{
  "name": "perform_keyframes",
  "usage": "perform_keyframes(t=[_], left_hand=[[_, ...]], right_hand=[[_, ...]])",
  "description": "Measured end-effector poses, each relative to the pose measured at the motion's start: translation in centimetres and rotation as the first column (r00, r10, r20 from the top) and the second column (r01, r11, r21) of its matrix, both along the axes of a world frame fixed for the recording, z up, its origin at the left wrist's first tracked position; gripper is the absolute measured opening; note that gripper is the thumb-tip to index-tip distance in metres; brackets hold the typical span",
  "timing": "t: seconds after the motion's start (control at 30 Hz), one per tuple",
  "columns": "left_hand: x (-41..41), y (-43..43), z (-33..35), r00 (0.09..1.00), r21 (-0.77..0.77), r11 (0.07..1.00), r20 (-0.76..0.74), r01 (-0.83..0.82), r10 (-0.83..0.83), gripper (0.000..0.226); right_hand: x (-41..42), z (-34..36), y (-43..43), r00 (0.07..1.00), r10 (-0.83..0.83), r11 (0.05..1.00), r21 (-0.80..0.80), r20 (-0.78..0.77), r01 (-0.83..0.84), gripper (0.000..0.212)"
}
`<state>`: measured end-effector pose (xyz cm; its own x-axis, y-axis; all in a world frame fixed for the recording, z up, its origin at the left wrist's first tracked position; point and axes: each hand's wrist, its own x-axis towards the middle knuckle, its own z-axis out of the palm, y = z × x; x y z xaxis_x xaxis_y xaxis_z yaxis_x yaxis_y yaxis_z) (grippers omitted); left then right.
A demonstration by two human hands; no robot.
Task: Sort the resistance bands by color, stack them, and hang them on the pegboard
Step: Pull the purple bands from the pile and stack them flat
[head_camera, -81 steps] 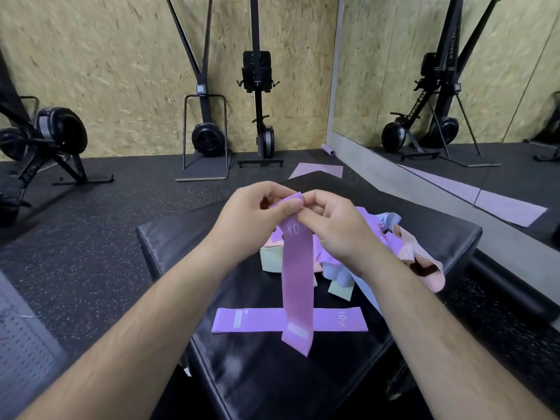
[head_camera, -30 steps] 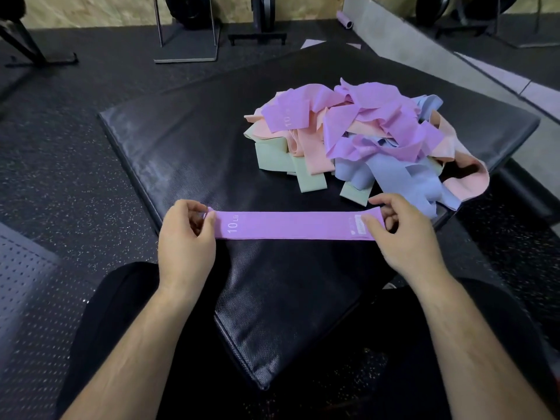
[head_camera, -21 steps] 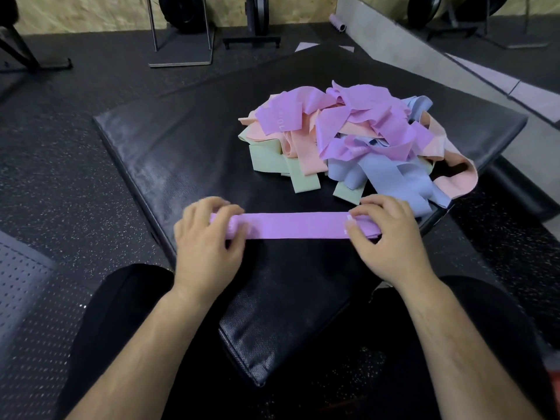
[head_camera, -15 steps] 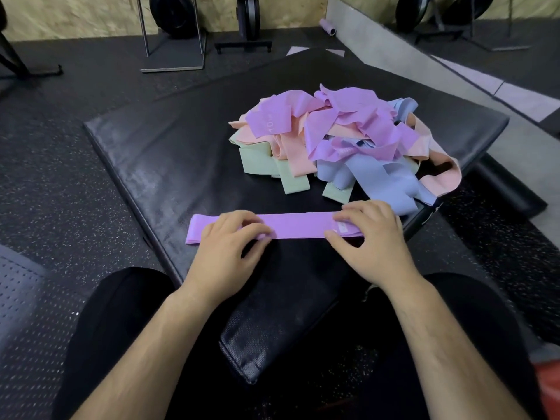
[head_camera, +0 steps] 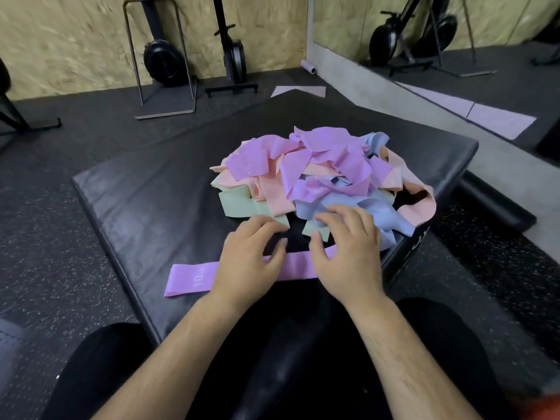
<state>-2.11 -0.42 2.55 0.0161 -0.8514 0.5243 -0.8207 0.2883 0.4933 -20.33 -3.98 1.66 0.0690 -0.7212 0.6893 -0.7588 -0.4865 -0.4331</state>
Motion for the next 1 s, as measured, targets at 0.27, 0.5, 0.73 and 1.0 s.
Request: perform_keyframes(t=[0.27,0.5,0.73,1.0], left_hand=[[-3.5,-6.3,2.8,0.994,0.067,0.998,0.106,-0.005,-0.002,0.033],[-4.8,-7.6,3.3,0.985,0.178,0.984,0.171,0.005,-0.036,0.040],[-4.8,-4.5,4.8,0.995,0.005,0.997,0.070,0.075,-0.075,0.031],[-3.3,0.0,7.8,0.995,-0.166,0.981,0.012,0.095,-0.095,0.030]], right_hand=[[0.0,0.5,-2.7,0.995,-0.082,0.994,0.081,0.057,0.077,0.044],[-0.9,0.4,-3.5,0.996,-0.072,0.993,0.093,0.058,0.066,0.039],[-0.8,0.9,-3.0,0.984,0.028,1.000,0.001,0.175,-0.028,0.028],[0.8,4.2,-0.3,0.956,0.109,0.993,-0.066,0.274,-0.095,0.043]])
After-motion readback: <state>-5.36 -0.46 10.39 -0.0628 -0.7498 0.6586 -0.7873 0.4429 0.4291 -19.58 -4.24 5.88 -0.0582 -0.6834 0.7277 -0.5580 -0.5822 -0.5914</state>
